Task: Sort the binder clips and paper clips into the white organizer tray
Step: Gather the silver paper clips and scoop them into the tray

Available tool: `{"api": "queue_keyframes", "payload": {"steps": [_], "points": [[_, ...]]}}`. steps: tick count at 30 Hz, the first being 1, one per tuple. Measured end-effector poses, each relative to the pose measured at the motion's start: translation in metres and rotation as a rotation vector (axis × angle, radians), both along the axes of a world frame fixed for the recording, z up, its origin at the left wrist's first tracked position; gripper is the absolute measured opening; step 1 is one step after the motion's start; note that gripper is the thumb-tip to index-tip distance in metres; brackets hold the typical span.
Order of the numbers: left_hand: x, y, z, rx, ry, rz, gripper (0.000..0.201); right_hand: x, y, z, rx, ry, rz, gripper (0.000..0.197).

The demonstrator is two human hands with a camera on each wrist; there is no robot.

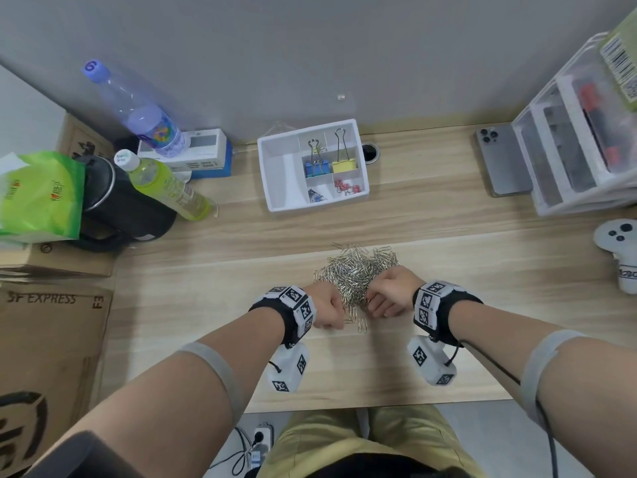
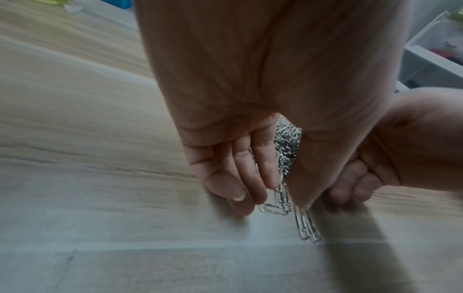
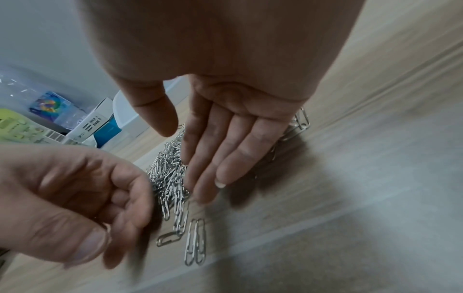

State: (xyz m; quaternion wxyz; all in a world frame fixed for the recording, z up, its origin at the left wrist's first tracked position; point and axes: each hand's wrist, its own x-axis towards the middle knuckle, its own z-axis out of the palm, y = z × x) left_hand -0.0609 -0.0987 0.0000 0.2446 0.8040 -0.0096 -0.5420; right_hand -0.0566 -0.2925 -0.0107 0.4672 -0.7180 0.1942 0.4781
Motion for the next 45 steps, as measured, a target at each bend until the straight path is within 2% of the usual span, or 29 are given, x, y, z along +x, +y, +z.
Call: {"api": "queue_keyframes", "payload": {"steps": [2,5,9,16,20,23,28,31,34,37,39,43,45], "points": [[0.002,0.009,0.002,-0.015,0.068,0.020,0.005,0.003,-0.003,0.004,0.019,0.030,0.014,0.021],[0.004,0.018,0.004,-0.054,0.189,0.035,0.007,0.003,0.001,0.008,0.068,0.193,0.066,0.021],[0.001,0.015,-0.003,-0.053,0.181,0.075,0.018,-0.007,0.020,0.004,0.107,0.315,0.138,0.022],[0.004,0.010,-0.008,-0.134,0.178,0.118,0.020,-0.008,0.033,-0.002,0.124,0.240,0.029,0.023],[0.012,0.015,-0.001,-0.158,0.221,0.171,0.022,0.005,0.028,0.001,0.113,0.174,0.053,0.017],[0.023,0.022,0.006,-0.117,0.193,0.205,0.020,0.020,0.027,0.013,0.112,0.216,0.074,0.017],[0.051,0.041,0.031,-0.088,0.123,0.250,0.013,0.059,0.044,0.036,0.062,-0.126,0.090,0.013],[0.065,0.056,0.039,-0.022,-0.048,0.340,0.013,0.092,0.055,0.040,-0.061,-0.328,0.131,0.027],[0.076,0.075,0.038,0.079,-0.211,0.496,0.010,0.126,0.065,0.045,-0.209,-0.464,0.328,0.043],[0.079,0.096,0.035,0.121,-0.264,0.607,0.012,0.147,0.076,0.044,-0.336,-0.470,0.516,0.056],[0.078,0.107,0.033,0.132,-0.280,0.648,0.011,0.155,0.085,0.041,-0.404,-0.427,0.593,0.057],[0.076,0.123,0.023,0.148,-0.317,0.682,0.010,0.160,0.101,0.032,-0.465,-0.402,0.653,0.034],[0.075,0.127,0.020,0.151,-0.345,0.676,0.012,0.159,0.106,0.030,-0.468,-0.408,0.659,0.033]]}}
